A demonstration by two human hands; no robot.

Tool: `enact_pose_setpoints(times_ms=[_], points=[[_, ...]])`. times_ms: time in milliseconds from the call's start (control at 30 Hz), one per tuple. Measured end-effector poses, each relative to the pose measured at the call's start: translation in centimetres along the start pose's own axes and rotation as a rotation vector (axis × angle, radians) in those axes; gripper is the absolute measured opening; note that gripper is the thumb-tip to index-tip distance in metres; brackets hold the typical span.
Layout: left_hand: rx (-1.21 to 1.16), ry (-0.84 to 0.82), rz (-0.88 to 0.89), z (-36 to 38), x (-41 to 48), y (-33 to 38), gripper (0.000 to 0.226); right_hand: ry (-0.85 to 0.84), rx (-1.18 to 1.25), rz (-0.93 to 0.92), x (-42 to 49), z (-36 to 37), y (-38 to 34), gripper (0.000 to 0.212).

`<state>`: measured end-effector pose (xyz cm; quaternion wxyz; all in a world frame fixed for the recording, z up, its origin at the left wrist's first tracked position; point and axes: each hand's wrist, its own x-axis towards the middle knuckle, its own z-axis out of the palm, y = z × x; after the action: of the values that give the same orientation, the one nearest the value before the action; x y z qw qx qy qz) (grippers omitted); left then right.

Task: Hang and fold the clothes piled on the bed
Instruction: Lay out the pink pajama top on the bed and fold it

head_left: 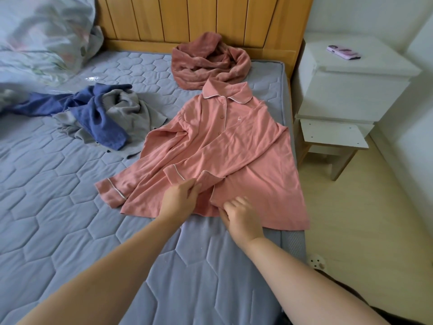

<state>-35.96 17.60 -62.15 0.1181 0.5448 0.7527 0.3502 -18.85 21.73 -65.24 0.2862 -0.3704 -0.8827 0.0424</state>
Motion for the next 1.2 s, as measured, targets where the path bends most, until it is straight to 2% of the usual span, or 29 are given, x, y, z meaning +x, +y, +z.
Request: enact_pose_setpoints(times_ms=[67, 100, 167, 200, 233, 333, 433, 500, 600, 733, 800, 833, 900, 933, 1000, 1100, 1200], points=[[0.020, 0.026, 0.106, -0.2, 0.3, 0.1, 0.029, -0.083, 0.001, -0.047, 0.0, 0.3, -0.3, 0.020], [0.026, 0.021, 0.185, -0.2, 0.4, 0.2, 0.029, -0.168, -0.025, -0.087, -0.4, 0.6, -0.2, 0.024], [0.070, -0.049, 0.332, 0.2, 0.3, 0.3, 0.033, -0.339, -0.063, -0.128, -1.3, 0.9, 0.4, 0.022], [0.103, -0.104, 0.378, 0.5, 0.1, 0.2, 0.039, -0.372, -0.037, -0.129, -1.8, 0.7, 0.8, 0.012], [0.137, -0.137, 0.422, 0.8, -0.2, -0.1, 0.042, -0.357, 0.003, -0.110, -2.2, 0.4, 1.3, 0.003], [0.245, -0.198, 0.564, 2.6, -1.9, -1.3, 0.038, -0.236, 0.048, 0.064, -2.6, -0.8, 3.0, 0.021], [0.266, -0.414, 0.594, 4.0, -3.4, -2.1, 0.044, -0.190, -0.017, 0.197, -2.6, -1.5, 4.0, 0.022], [0.244, -0.385, 0.597, 3.6, -3.7, -2.6, 0.045, -0.283, -0.019, 0.209, -2.3, -1.5, 3.7, 0.032], [0.201, -0.200, 0.570, 2.5, -2.9, -3.1, 0.035, -0.438, 0.029, 0.167, -1.6, -1.6, 2.1, 0.050], [0.204, -0.090, 0.347, 0.9, -1.9, -4.9, 0.044, -0.574, -0.079, 0.115, -0.7, 0.0, 0.3, 0.061], [0.127, -0.068, 0.201, 0.0, -2.0, -5.4, 0.044, -0.478, -0.065, 0.171, 0.3, 0.5, -0.4, 0.064], [0.064, -0.012, 0.094, -0.4, -2.0, -5.4, 0.038, -0.400, -0.037, 0.187, 1.0, 0.7, -0.8, 0.058], [-0.028, 0.232, -0.162, -1.8, -1.6, -5.6, 0.025, -0.297, -0.011, 0.179, 2.6, 1.1, -1.7, 0.044], [-0.038, 0.350, -0.291, -2.5, -1.1, -6.1, 0.023, -0.305, 0.001, 0.170, 3.5, 1.3, -2.4, 0.043], [0.033, 0.455, -0.532, -4.1, 0.0, -7.8, 0.031, -0.434, 0.045, 0.179, 5.0, 2.0, -3.7, 0.050], [0.071, 0.410, -0.881, -6.3, 1.0, -10.8, 0.061, -0.685, 0.085, 0.188, 6.4, 3.7, -4.8, 0.055], [-0.186, 0.437, -1.069, -7.5, 2.0, -12.5, 0.073, -0.860, 0.027, 0.205, 5.8, 5.2, -5.0, 0.052]])
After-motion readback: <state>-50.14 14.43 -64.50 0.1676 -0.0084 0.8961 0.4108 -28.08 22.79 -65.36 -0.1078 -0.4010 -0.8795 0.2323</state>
